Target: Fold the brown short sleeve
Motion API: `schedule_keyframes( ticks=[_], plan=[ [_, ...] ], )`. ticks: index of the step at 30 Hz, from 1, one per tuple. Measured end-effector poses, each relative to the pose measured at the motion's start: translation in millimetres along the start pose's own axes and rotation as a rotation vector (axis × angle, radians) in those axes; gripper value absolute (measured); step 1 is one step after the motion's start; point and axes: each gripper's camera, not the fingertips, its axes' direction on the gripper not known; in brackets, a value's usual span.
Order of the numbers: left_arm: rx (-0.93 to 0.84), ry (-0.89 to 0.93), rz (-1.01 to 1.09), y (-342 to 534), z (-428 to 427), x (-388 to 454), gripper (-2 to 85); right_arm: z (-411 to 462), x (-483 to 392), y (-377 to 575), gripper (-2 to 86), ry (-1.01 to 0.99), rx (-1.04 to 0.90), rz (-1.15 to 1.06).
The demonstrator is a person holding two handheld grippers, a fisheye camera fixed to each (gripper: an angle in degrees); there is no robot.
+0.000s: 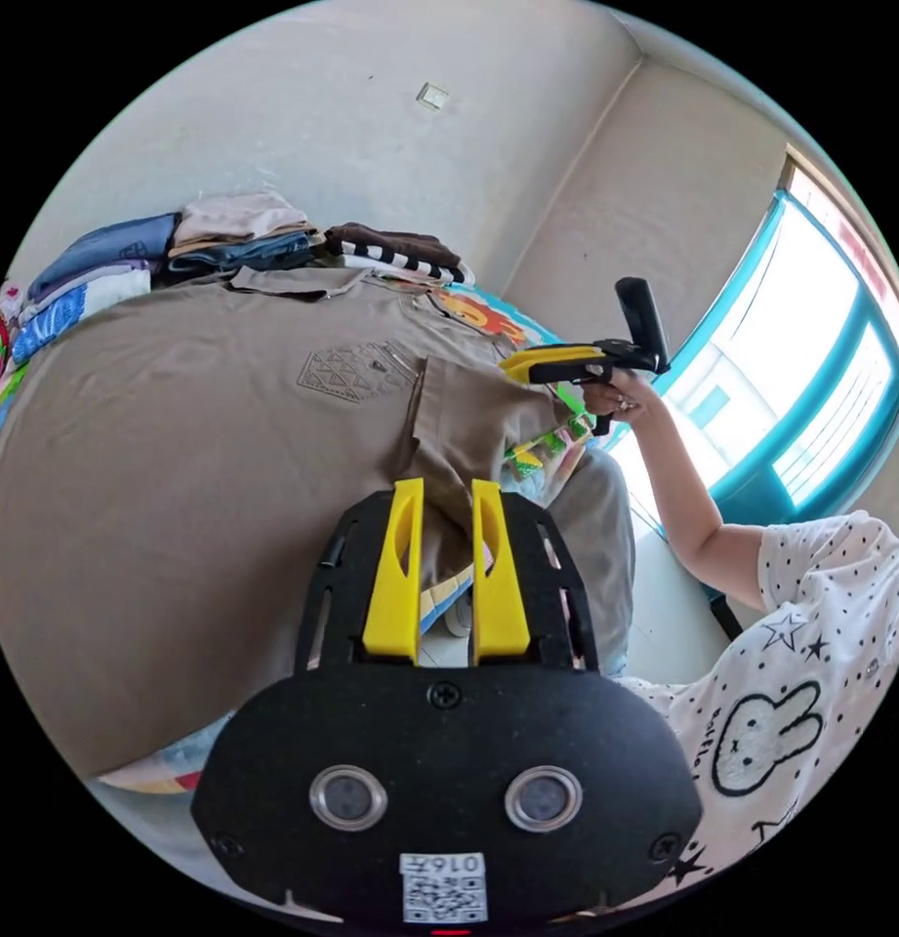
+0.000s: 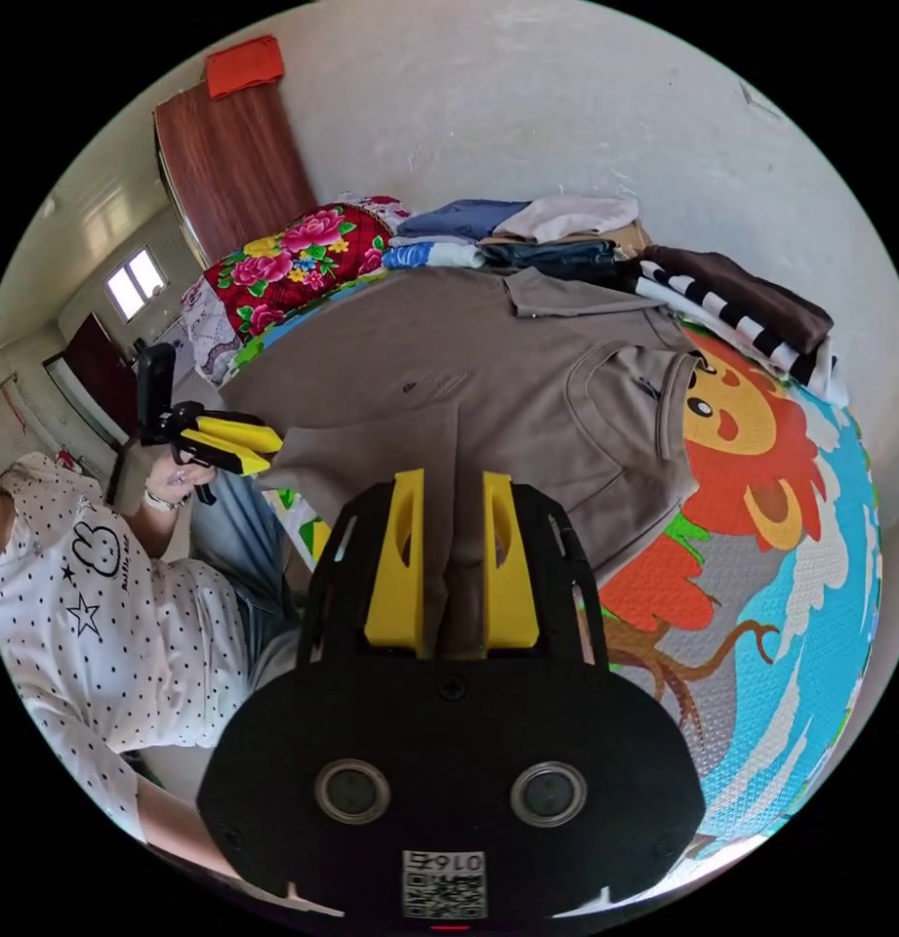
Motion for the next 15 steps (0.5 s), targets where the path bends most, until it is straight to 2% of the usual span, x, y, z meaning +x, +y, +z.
schedule_keyframes(
  ticks=[6, 15],
  plan=[
    [0.043, 0.026, -0.044, 22, 1, -9, -0.5, 4, -3, -4, 0.7, 0.022, 0.006, -0.027],
    [0.124, -0.052, -0.059, 41, -19, -16, -0.8, -8, -13, -41, -0.3, 0.131, 0.077, -0.154]
  ],
)
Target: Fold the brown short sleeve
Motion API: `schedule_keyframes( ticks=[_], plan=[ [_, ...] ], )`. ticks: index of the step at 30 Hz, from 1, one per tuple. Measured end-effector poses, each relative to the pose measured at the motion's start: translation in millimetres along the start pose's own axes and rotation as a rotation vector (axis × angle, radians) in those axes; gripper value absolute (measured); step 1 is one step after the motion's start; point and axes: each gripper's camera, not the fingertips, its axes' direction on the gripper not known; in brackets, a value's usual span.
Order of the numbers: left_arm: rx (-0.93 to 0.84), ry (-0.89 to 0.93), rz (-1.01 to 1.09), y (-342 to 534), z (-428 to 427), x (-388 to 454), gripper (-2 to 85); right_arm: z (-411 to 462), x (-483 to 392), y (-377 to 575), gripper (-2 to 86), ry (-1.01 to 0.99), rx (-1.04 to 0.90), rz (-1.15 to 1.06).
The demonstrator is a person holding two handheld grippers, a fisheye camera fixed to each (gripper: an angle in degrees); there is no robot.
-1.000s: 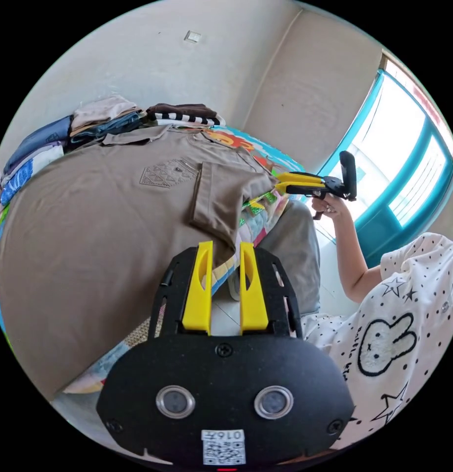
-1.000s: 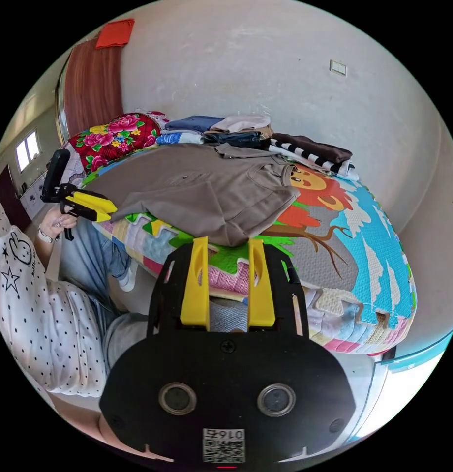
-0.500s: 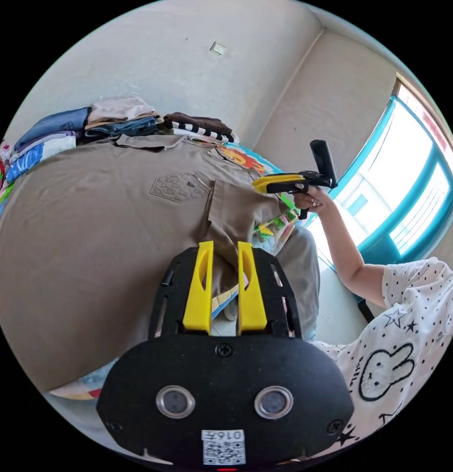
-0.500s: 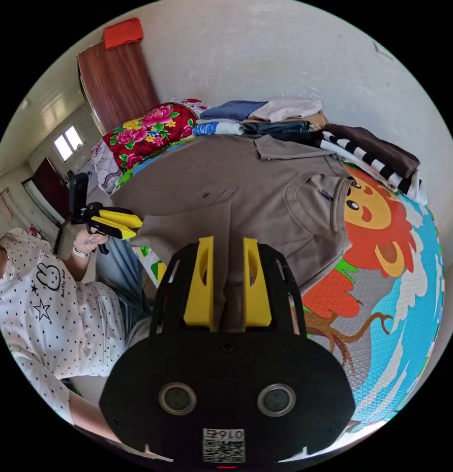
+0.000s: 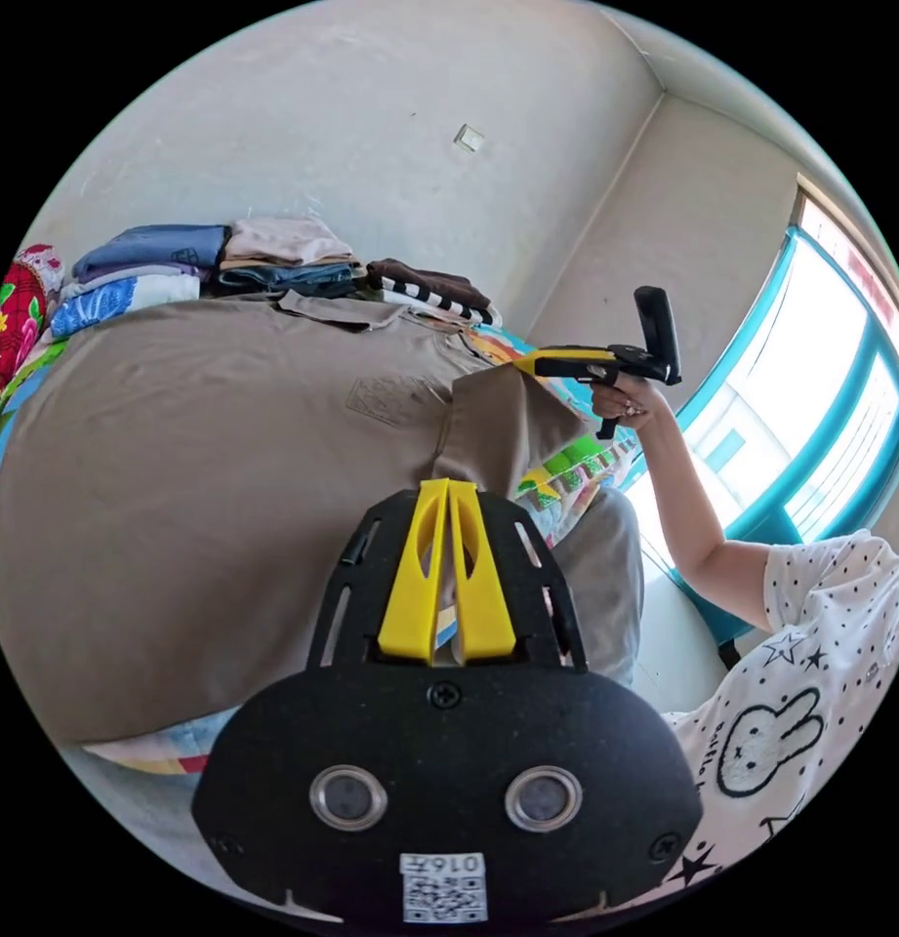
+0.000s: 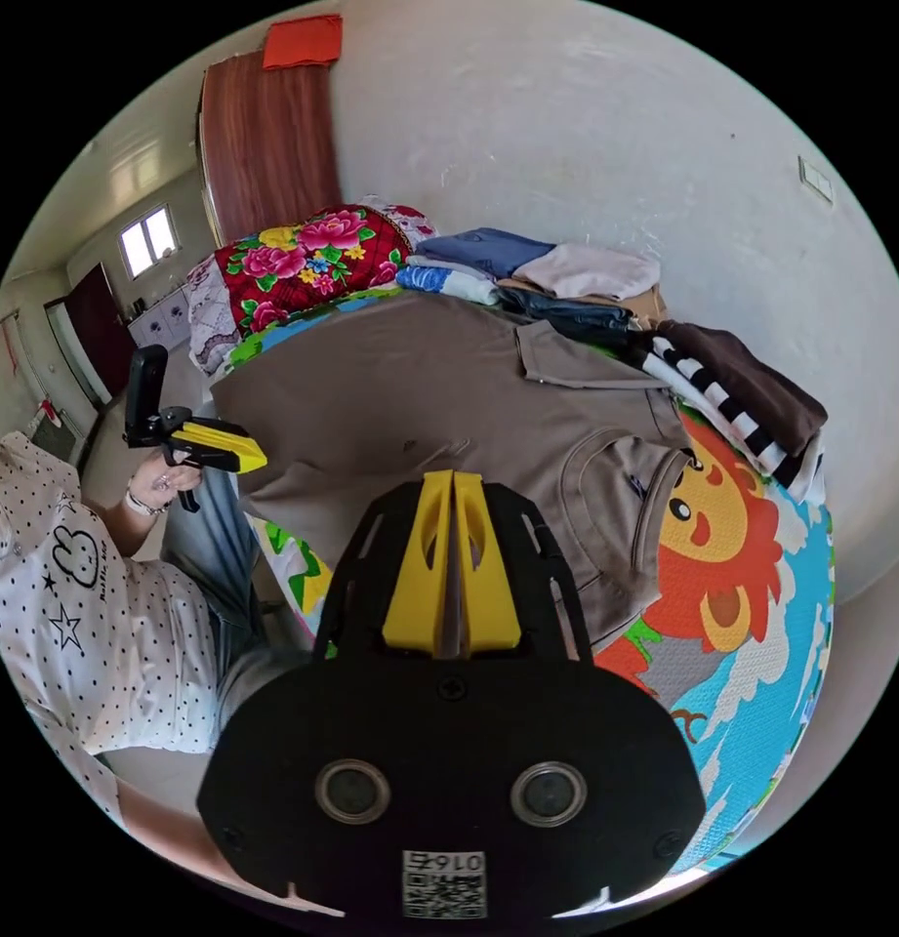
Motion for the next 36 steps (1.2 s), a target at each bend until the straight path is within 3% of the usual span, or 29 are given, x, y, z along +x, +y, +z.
schedule_keyframes(
  ticks=[7, 15, 20, 25, 30, 36],
  plan=[
    [-0.049, 0.048, -0.072, 11, 5, -18, 2.7, 39, 20, -3, 0.4, -0.019, -0.23, 0.044],
    [-0.043, 0.151, -0.139, 5, 8, -45, 6.4, 27, 42, 17, 6.6, -0.085, -0.133, 0.163],
    [-0.046, 0.108, -0.161, 2, 13, -49, 1.3, 48, 29, 18, 6.6, -0.064, -0.214, 0.114],
    [-0.031, 0.047, -0.146, 14, -1, -49, 0.6, 45, 27, 31, 5.7, -0.047, -0.184, 0.135],
    [0.021, 0.175, -0.15, 32, -36, -65, 4.3, -10, 24, 83, 6.1, 0.002, 0.0, 0.15],
    [-0.068, 0.295, -0.058, 31, -32, -61, 5.5, -49, 24, 154, 7.7, 0.007, 0.07, 0.138]
  ],
)
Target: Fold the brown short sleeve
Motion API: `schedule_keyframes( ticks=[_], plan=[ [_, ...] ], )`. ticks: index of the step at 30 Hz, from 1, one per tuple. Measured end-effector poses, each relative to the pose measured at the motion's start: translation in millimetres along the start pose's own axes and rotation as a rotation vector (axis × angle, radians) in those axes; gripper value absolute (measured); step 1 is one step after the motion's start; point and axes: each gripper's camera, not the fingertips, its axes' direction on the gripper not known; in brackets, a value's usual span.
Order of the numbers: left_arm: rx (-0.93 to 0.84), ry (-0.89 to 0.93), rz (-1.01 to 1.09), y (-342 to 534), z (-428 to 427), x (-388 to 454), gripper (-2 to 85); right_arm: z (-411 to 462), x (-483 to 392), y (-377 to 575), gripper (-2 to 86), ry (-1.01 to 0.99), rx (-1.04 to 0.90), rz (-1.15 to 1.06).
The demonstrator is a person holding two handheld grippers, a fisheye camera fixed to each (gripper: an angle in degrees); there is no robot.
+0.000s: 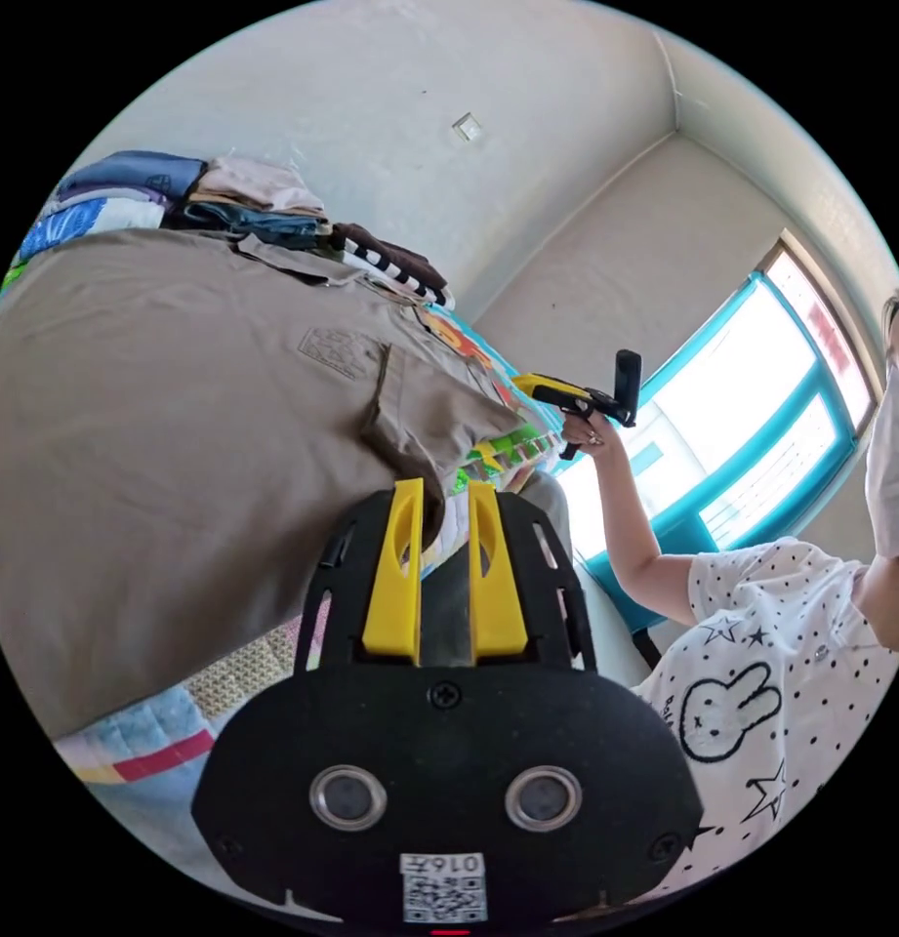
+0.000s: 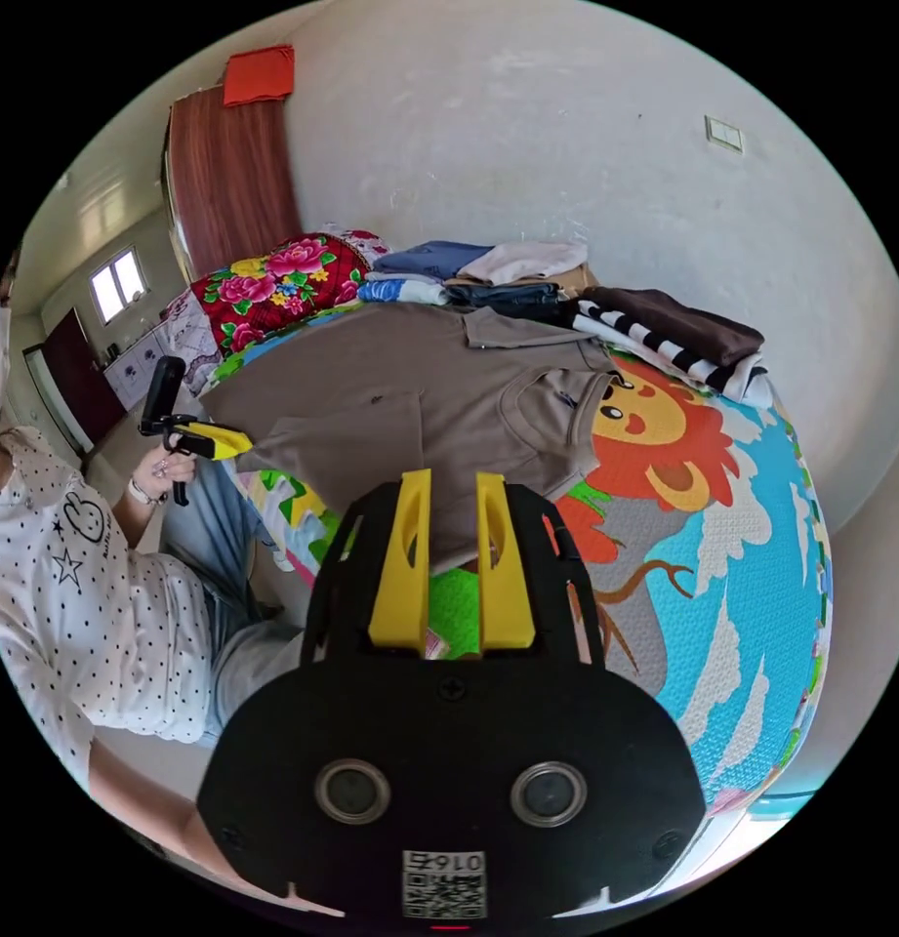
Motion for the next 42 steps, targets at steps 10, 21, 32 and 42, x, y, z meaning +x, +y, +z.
schedule_keyframes(
  ticks=[10, 21, 32, 42],
  plan=[
    [-0.009, -0.008, 0.024, 2, -16, 2, -0.7, 13, -29, 39, 7.8, -0.014, -0.105, -0.211],
    [-0.044, -0.006, 0.047, 1, -51, -2, -0.8, 8, -45, 55, 0.9, 0.004, -0.035, -0.266],
    [-0.019, -0.059, -0.005, 2, -122, -23, 4.2, 7, -63, 65, 3.2, -0.004, 0.022, -0.156],
    [0.57, -0.604, -0.605, 118, -386, -96, 7.8, 24, -131, 34, 4.8, 0.069, 0.186, -0.189]
  ],
)
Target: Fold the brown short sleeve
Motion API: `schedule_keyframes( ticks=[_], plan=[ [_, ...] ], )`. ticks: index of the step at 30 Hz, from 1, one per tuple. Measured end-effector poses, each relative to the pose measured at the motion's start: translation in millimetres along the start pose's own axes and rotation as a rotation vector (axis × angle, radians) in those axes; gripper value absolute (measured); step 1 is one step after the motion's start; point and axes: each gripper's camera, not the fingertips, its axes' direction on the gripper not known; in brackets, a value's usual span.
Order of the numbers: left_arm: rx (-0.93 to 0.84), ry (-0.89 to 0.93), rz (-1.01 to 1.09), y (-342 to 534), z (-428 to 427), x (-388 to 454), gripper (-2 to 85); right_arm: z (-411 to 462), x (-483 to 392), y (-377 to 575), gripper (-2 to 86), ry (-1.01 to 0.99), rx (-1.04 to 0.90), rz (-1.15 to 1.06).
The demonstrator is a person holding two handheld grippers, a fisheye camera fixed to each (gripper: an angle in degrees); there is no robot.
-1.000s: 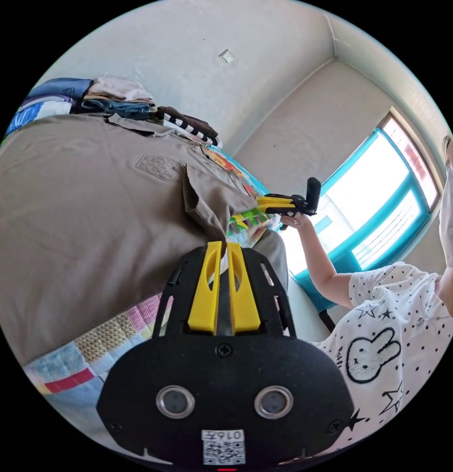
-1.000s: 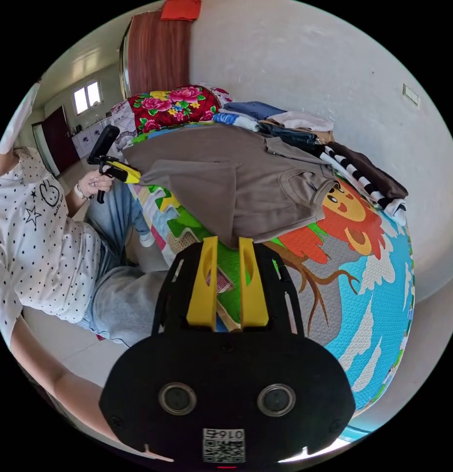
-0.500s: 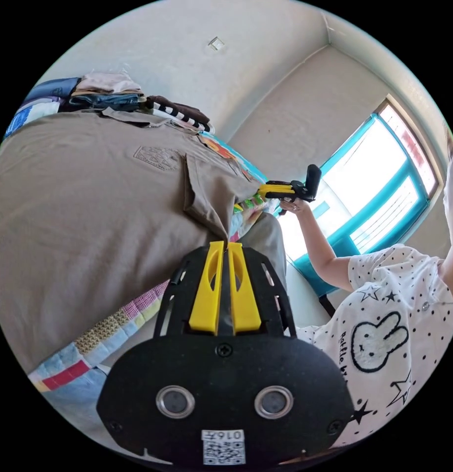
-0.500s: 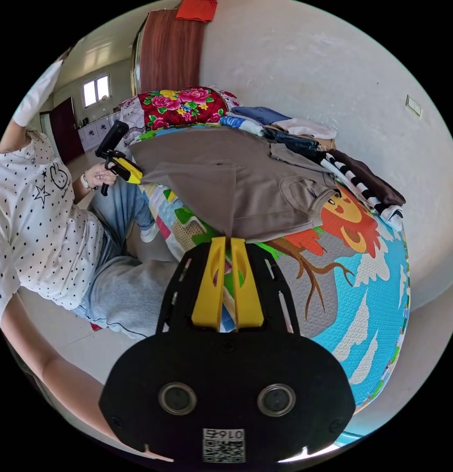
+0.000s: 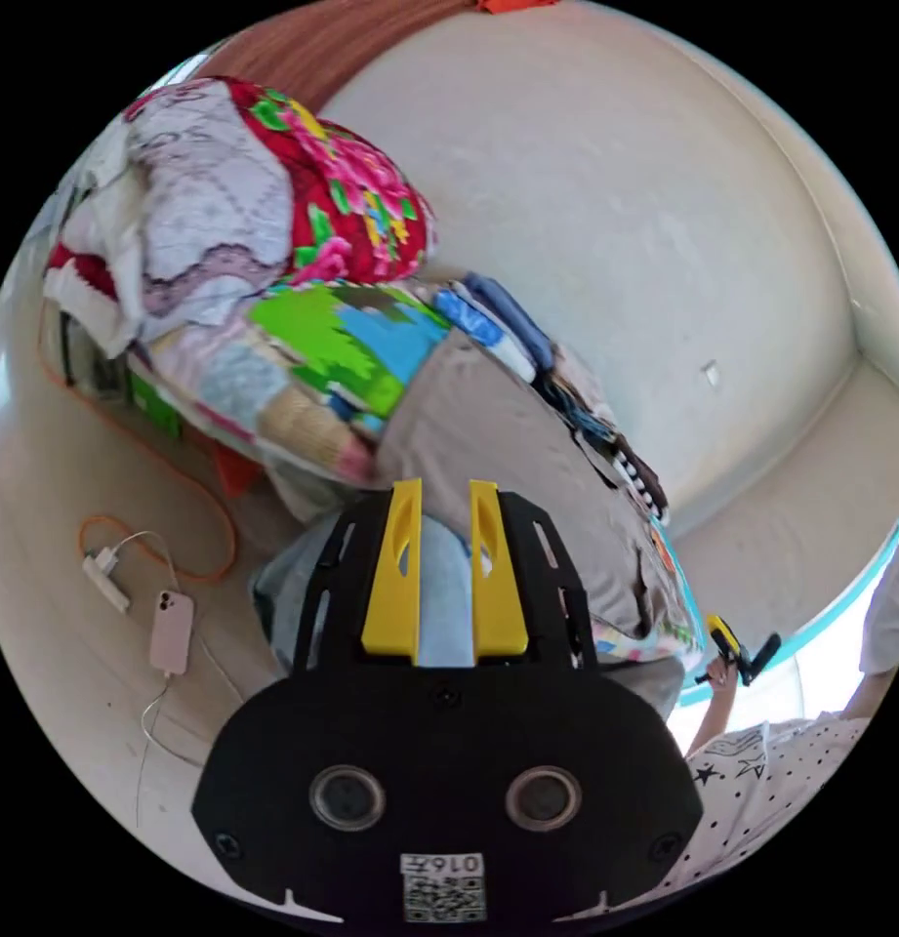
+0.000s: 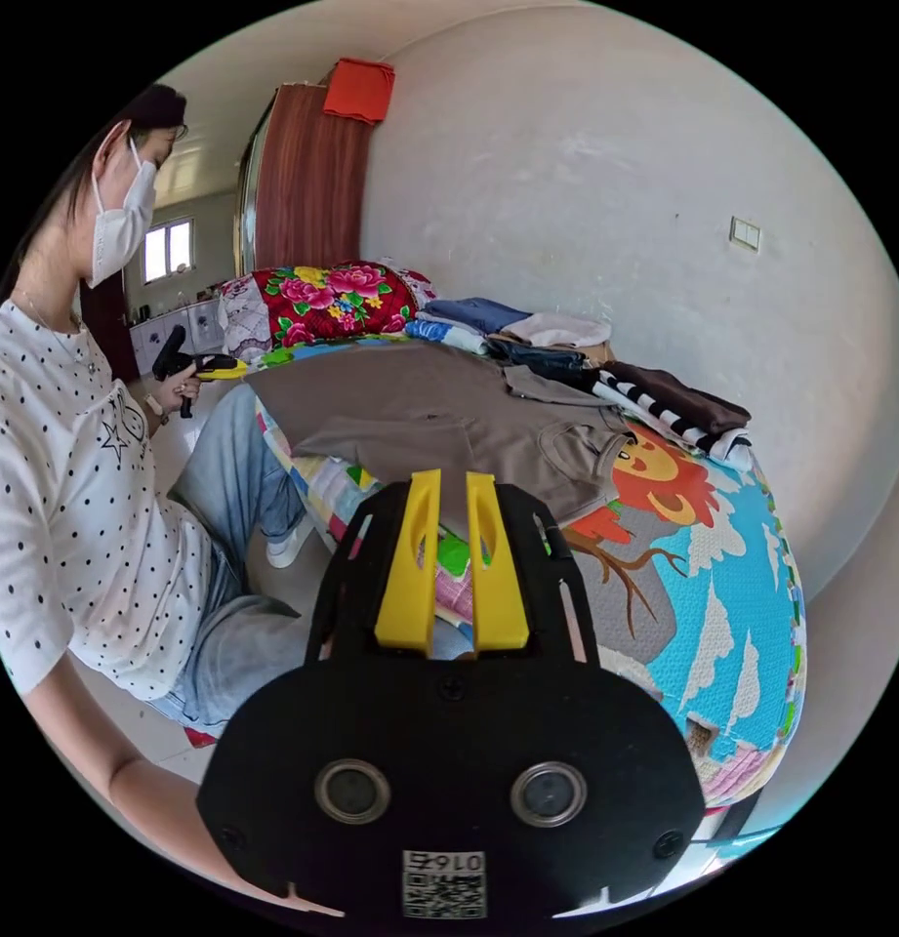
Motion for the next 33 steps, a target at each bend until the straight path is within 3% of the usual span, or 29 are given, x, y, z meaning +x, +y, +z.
schedule_keyframes(
  ticks=[2, 8, 11, 22, 26, 30, 33],
  plan=[
    [-0.005, -0.006, -0.051, -6, -10, -23, 8.4, 13, -8, -13, 4.7, -0.006, 0.005, -0.02],
    [-0.057, 0.217, -0.137, -22, -6, -63, 9.6, 61, -21, -58, 3.7, -0.05, 0.018, -0.021],
    [-0.106, 0.179, -0.109, -29, -2, -62, 9.7, 83, -27, -78, 2.9, -0.072, 0.015, -0.012],
    [-0.006, 0.33, -0.052, -45, -33, -58, -0.4, 165, -58, -160, 0.7, -0.077, -0.003, -0.048],
    [0.073, 0.516, 0.115, -67, -48, -26, -0.9, 211, -66, -228, 0.0, -0.095, 0.014, -0.067],
    [-0.048, 0.692, 0.455, -101, -31, 35, -0.9, 279, -73, -333, 0.1, -0.161, 0.027, -0.028],
    [-0.157, 0.846, 0.583, -107, -1, 63, -0.9, 347, -85, -418, 0.8, -0.225, -0.019, -0.024]
  ],
)
